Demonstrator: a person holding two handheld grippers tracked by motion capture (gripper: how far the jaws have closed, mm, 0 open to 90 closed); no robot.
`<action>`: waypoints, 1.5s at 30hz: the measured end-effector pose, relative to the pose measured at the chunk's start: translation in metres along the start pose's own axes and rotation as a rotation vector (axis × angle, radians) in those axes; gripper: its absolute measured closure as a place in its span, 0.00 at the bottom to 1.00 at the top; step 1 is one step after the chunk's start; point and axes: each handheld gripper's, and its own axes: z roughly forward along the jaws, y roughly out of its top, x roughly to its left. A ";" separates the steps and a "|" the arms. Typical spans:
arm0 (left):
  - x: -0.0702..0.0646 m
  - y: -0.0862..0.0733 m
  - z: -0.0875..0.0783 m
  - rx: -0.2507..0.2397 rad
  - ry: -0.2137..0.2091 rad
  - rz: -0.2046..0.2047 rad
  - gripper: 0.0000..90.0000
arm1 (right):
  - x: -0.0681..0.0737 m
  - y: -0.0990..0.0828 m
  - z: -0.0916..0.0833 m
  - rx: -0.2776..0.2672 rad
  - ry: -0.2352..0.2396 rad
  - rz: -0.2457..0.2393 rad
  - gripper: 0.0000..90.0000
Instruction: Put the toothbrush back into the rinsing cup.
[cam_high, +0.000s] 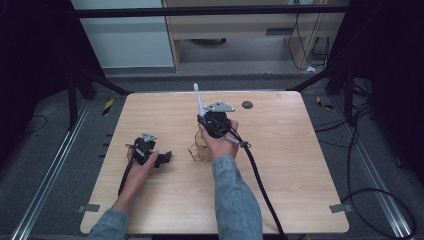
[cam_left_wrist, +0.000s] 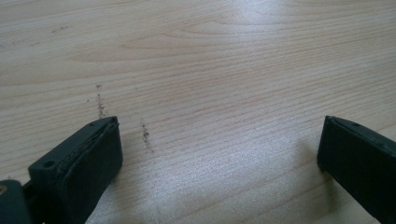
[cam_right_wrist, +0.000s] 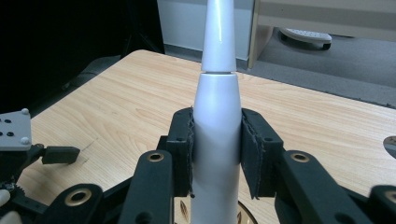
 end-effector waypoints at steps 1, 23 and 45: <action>0.000 0.000 0.000 0.000 0.000 0.000 0.00 | 0.000 -0.001 0.000 0.001 0.000 0.001 0.74; 0.001 0.000 0.000 0.003 -0.002 0.006 0.00 | 0.001 -0.012 0.003 0.050 -0.017 -0.042 0.74; 0.002 0.000 0.000 0.004 -0.006 0.010 0.00 | 0.004 -0.022 0.007 0.111 -0.029 -0.088 0.74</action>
